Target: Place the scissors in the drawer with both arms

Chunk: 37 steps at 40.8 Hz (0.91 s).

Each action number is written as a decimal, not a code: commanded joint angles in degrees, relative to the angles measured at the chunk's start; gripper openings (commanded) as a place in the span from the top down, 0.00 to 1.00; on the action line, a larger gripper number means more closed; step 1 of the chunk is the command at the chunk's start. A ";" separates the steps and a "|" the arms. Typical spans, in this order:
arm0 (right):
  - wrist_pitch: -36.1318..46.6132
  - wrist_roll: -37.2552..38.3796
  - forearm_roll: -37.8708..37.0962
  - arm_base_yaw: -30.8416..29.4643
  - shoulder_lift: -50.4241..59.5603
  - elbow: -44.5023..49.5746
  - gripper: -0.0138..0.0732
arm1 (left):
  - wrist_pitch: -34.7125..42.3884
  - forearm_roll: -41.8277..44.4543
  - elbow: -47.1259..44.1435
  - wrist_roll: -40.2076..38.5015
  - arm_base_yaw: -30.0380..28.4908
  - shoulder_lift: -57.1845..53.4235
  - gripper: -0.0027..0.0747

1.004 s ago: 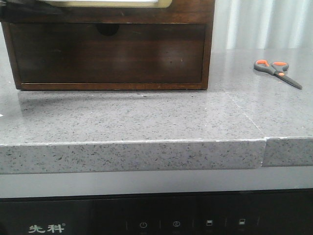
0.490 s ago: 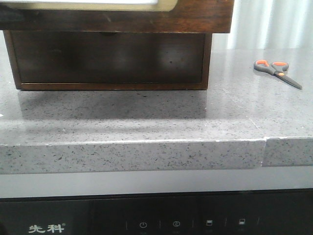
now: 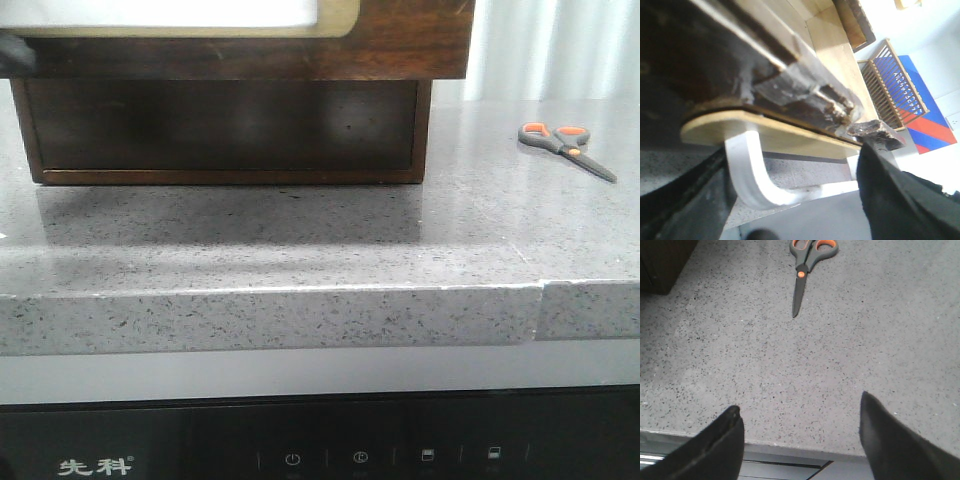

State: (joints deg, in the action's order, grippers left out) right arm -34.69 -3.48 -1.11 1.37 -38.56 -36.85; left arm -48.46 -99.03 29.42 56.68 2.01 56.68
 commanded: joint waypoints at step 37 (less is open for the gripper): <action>3.73 0.01 -0.61 -0.01 -0.26 -1.94 0.25 | -1.40 43.06 8.66 -27.07 0.34 -17.62 0.31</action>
State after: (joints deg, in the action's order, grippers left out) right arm -34.69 -3.48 -1.11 1.37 -38.56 -36.85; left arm -50.27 -65.73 32.00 37.63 2.01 40.21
